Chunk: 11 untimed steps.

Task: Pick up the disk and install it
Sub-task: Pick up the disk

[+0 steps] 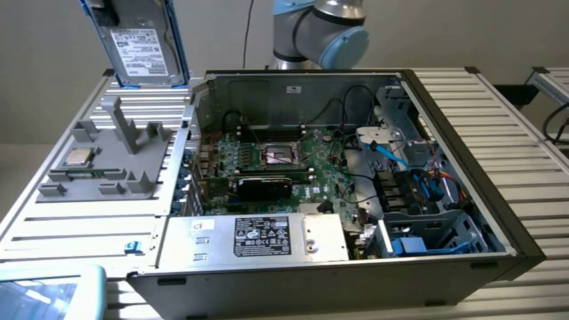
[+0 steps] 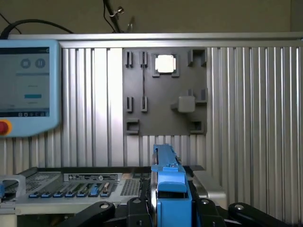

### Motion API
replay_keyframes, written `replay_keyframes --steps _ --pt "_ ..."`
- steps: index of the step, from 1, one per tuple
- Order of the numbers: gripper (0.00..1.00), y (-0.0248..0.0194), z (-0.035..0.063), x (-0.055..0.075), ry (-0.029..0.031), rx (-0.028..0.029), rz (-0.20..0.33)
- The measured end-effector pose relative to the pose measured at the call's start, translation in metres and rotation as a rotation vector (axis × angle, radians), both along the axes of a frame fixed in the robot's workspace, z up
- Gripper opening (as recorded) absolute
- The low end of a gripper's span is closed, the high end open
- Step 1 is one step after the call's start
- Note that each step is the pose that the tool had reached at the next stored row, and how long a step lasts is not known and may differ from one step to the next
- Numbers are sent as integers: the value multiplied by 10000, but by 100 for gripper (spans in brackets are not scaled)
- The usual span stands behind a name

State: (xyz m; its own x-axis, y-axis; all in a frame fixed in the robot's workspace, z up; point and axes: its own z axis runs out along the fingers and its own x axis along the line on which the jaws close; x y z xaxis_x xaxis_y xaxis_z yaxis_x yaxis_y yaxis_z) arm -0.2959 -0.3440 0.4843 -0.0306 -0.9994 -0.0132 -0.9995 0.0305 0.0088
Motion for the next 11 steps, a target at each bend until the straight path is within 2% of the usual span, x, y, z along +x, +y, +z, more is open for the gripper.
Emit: replay_keyframes --steps 11 --pt "37 -90 63 418 1 0 0"
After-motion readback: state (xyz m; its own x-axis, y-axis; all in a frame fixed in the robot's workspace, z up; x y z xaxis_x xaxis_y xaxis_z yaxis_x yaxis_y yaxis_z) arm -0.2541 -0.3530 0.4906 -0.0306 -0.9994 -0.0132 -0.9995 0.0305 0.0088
